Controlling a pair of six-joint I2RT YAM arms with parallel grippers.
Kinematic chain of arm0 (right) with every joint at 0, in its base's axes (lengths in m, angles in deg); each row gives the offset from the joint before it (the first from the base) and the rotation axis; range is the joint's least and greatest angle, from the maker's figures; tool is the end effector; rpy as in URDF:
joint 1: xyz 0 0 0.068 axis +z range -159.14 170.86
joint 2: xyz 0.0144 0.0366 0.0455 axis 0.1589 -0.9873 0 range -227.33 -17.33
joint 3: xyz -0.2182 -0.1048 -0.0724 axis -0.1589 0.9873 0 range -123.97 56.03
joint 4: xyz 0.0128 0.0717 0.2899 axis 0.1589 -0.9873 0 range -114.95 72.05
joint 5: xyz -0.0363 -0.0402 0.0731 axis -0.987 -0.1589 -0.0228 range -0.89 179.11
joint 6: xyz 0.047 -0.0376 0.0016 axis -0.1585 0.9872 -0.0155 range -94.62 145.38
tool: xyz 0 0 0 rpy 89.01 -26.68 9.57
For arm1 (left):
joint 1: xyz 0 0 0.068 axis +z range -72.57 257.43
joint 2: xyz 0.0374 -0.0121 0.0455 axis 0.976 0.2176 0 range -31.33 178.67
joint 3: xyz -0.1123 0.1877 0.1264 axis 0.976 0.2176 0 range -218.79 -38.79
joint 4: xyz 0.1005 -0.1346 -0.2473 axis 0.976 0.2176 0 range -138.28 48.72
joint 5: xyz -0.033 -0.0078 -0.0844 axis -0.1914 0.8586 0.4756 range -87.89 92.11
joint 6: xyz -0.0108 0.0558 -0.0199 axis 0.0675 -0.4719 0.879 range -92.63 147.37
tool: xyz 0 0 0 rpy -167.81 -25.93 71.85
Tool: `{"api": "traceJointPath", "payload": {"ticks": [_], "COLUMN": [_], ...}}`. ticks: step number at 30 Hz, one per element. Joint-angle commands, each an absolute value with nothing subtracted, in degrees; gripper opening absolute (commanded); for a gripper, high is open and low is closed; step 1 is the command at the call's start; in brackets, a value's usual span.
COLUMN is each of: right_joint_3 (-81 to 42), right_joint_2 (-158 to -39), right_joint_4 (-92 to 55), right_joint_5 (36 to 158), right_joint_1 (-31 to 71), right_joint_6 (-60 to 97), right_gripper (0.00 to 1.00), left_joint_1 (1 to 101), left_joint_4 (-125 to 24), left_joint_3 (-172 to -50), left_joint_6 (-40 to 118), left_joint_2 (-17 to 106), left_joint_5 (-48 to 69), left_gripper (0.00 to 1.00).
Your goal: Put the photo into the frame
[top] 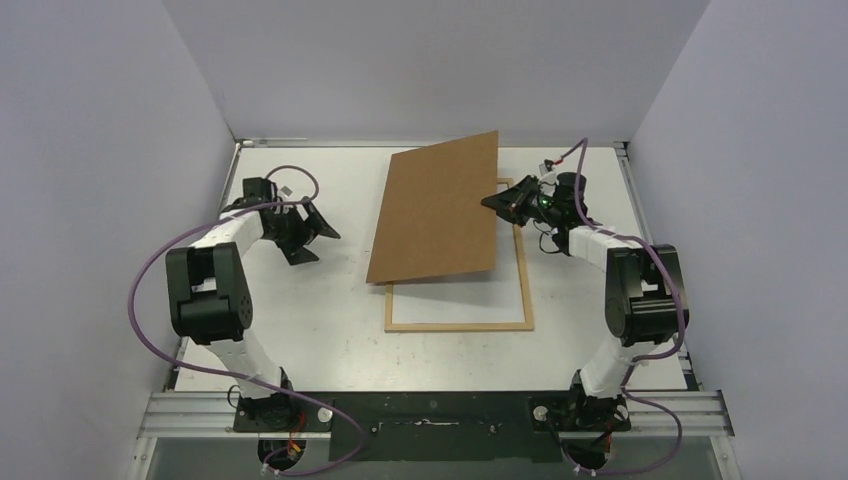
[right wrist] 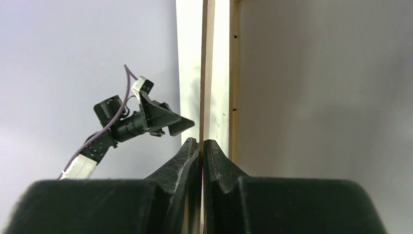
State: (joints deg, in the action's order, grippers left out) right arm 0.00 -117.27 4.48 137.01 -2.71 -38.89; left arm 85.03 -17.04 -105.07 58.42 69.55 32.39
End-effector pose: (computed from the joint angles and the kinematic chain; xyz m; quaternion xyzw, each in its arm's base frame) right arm 0.3992 0.0782 0.1608 0.1652 0.7717 0.5713 0.2255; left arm 0.3799 0.0280 0.1373 -0.2608 0.9088 -0.2911 0.1459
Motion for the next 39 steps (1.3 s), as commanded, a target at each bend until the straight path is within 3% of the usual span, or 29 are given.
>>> {"api": "traceJointPath", "payload": {"ticks": [1,5,10,16,24,39], "right_joint_3": [2.01,5.86,2.52,1.78,1.43,1.09], "right_joint_2": [-111.31,-108.82,-106.08,-105.57,-107.75,-106.98], "right_joint_4": [15.42,17.69,-6.45,-14.65,-13.30,-17.60], "right_joint_5": [143.34,147.89,148.11,148.21,150.03,152.25], "right_joint_1": [-5.46,-8.93,-12.00,-12.92,-12.86,-12.46], "right_joint_6": [-41.99,-40.48,-20.39,-12.68,-13.43,-11.98], "right_gripper": [0.00,0.00,0.00,0.00,0.00,0.00], "left_joint_1": [81.35,78.08,74.90,72.96,71.49,68.42], "left_joint_4": [-20.82,-23.97,-25.75,-28.39,-33.05,-36.19], "left_joint_3": [-107.27,-108.04,-111.20,-114.76,-117.66,-124.12], "left_joint_6": [60.19,61.95,62.58,62.95,64.83,66.10], "left_joint_2": [71.57,73.34,77.02,81.02,86.62,96.24], "left_joint_5": [32.50,32.53,32.83,33.19,34.75,35.16], "left_gripper": [0.79,0.79,0.79,0.78,0.75,0.49]}}
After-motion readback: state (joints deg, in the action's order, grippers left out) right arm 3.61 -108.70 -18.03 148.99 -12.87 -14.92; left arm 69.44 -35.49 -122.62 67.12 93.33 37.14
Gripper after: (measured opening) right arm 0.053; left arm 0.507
